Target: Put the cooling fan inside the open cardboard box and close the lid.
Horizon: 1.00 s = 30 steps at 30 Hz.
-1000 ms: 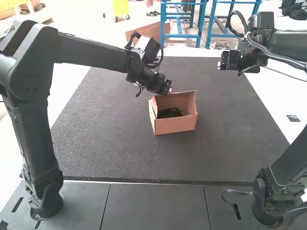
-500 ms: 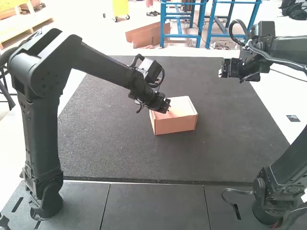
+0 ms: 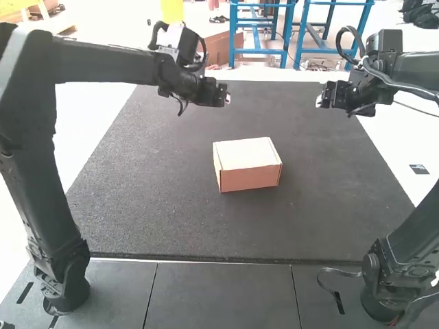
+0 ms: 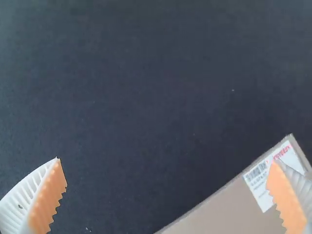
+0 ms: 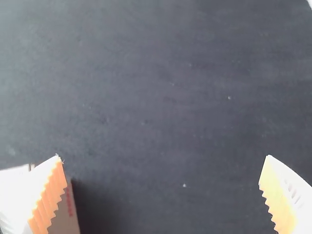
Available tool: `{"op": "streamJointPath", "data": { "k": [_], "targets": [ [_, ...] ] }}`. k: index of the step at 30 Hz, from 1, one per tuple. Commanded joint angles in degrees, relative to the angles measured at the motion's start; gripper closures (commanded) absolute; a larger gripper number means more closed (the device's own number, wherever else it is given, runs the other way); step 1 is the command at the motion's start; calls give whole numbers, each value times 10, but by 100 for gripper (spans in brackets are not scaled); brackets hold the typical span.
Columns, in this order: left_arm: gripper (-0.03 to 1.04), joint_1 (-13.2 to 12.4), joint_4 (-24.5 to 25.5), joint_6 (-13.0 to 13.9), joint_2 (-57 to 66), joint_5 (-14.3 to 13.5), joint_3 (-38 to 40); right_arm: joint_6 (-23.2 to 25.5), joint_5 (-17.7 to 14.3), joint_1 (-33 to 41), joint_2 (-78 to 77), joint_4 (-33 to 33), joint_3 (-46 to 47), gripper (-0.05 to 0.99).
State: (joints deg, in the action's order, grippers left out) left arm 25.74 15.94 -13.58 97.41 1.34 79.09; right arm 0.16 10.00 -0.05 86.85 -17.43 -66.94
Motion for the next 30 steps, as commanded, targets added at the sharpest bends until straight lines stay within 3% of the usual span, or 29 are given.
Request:
{"op": "streamJointPath", "data": {
  "k": [1,3,5,7,8,10,11,16,18,20,24,30],
  "targets": [
    [4,6,14,-4,-24,36,5,102,27,-9,-34,5,-8,2],
    [4,7,24,-1,-42,37,5,116,34,-9,-45,6,-7,2],
    [4,6,30,5,-67,38,-1,107,71,-9,-62,9,0,2],
    [4,5,-3,18,-93,35,-23,106,78,-10,-79,31,6,2],
    [4,5,-30,21,-109,23,-38,105,78,-10,-86,37,11,2],
    [4,5,-110,26,-148,-32,-81,98,79,-9,-101,64,22,2],
    [4,5,-151,26,-165,-47,-110,85,79,-6,-107,67,27,2],
    [5,4,-358,26,-266,-80,-272,74,50,-8,-134,118,57,2],
    [5,2,-399,27,-303,-85,-329,72,49,-8,-145,138,78,2],
    [5,1,-407,26,-335,-97,-372,56,41,-9,-158,169,109,2],
    [5,1,-402,23,-395,-116,-437,28,-31,-7,-203,258,193,2],
    [5,2,-408,25,-478,-137,-533,-9,-44,-5,-267,362,318,2]
  ]
}}
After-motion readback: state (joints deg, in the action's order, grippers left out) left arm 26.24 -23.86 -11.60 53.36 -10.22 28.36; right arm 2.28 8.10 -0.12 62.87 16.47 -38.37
